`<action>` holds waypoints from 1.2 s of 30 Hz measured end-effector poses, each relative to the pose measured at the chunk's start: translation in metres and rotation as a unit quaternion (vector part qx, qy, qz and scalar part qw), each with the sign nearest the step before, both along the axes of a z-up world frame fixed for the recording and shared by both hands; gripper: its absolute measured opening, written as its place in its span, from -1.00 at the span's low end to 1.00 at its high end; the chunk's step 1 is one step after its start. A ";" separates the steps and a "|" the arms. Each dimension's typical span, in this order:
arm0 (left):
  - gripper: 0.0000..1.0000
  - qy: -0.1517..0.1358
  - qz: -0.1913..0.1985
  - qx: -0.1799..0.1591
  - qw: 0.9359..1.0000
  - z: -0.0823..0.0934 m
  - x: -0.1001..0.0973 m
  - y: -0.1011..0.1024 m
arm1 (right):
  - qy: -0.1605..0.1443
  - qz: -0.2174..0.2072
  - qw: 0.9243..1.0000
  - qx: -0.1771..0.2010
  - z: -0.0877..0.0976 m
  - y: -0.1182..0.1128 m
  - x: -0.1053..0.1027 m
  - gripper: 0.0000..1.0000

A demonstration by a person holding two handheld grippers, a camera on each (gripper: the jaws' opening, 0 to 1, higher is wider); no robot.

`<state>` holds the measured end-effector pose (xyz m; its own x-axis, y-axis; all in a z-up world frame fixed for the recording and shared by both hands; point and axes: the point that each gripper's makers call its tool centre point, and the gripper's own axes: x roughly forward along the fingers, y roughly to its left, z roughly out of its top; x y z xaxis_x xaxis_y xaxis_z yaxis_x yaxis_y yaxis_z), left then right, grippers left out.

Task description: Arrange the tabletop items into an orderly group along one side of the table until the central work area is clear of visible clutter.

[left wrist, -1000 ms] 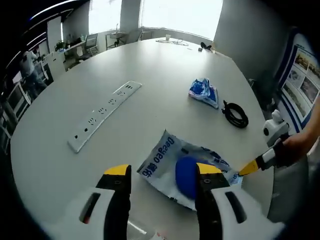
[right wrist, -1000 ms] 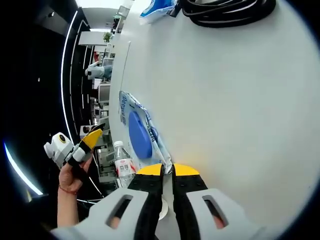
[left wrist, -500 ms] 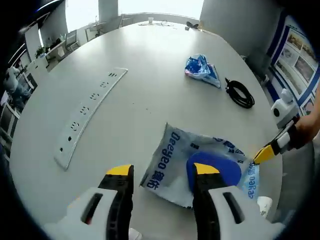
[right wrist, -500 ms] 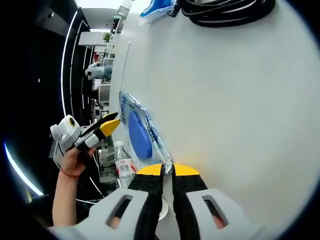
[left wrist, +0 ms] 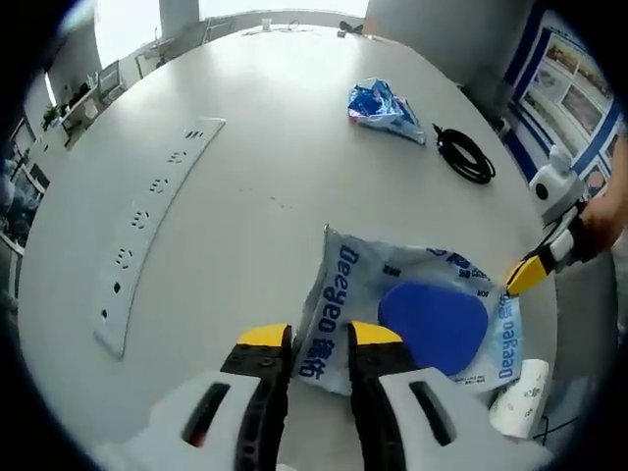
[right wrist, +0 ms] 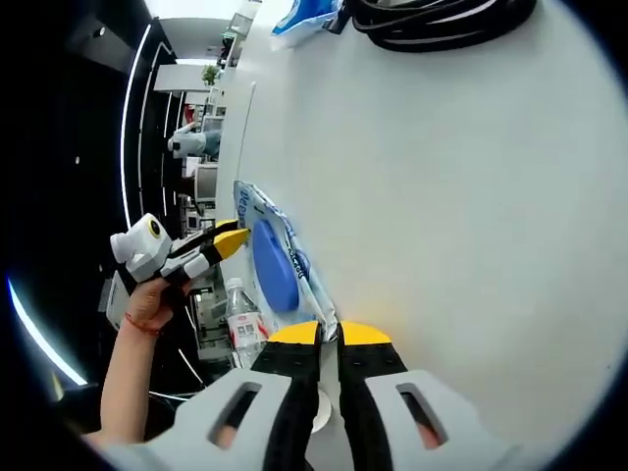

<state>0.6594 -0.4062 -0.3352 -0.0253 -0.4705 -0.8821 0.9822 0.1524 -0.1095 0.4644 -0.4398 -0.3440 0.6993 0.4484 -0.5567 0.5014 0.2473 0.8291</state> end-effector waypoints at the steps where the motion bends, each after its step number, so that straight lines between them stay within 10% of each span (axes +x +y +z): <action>1: -0.61 0.001 0.000 0.001 1.000 0.000 0.000 0.000 | 0.000 0.000 1.000 0.000 0.000 0.000 0.000 -0.94; 10: -0.99 -0.010 -0.028 0.009 1.000 -0.003 -0.001 0.005 | -0.001 -0.004 1.000 -0.002 0.000 -0.002 0.000 -0.95; 36: -1.00 0.017 0.029 -0.015 0.999 0.024 -0.005 0.015 | -0.032 -0.003 0.999 -0.020 0.020 -0.031 0.013 -1.00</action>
